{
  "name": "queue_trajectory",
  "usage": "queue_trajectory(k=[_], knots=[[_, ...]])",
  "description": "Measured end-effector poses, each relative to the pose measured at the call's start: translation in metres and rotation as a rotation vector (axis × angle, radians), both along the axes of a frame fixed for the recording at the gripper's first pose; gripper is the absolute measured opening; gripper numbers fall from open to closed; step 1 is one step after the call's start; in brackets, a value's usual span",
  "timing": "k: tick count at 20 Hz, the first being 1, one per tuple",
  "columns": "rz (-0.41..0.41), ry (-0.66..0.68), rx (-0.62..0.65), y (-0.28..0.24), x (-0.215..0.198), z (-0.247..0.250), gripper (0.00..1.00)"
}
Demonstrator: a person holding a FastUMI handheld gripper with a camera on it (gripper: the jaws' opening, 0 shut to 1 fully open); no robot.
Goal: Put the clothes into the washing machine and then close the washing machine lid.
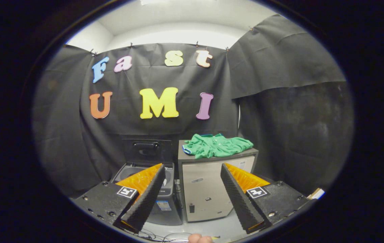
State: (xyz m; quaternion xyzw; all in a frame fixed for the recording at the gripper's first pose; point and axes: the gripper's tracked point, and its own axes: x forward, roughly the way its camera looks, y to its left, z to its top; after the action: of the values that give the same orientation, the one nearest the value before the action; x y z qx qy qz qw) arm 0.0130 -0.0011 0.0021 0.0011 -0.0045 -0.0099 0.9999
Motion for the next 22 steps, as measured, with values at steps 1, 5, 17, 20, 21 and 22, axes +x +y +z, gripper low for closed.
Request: queue_trajectory(k=[1, 5, 17, 20, 21, 22], knots=[[-0.003, -0.002, 0.002, 0.0, 0.001, 0.001, 1.0], [-0.011, -0.005, -0.006, 0.0, 0.009, 0.004, 1.0], [-0.027, -0.019, -0.028, 0.01, 0.041, 0.034, 1.0], [-0.018, -0.014, -0.016, 0.004, 0.057, 0.044, 1.0], [-0.013, -0.012, -0.015, 0.001, 0.066, 0.048, 1.0], [-0.013, -0.001, -0.021, -0.004, 0.075, 0.051, 1.0]])
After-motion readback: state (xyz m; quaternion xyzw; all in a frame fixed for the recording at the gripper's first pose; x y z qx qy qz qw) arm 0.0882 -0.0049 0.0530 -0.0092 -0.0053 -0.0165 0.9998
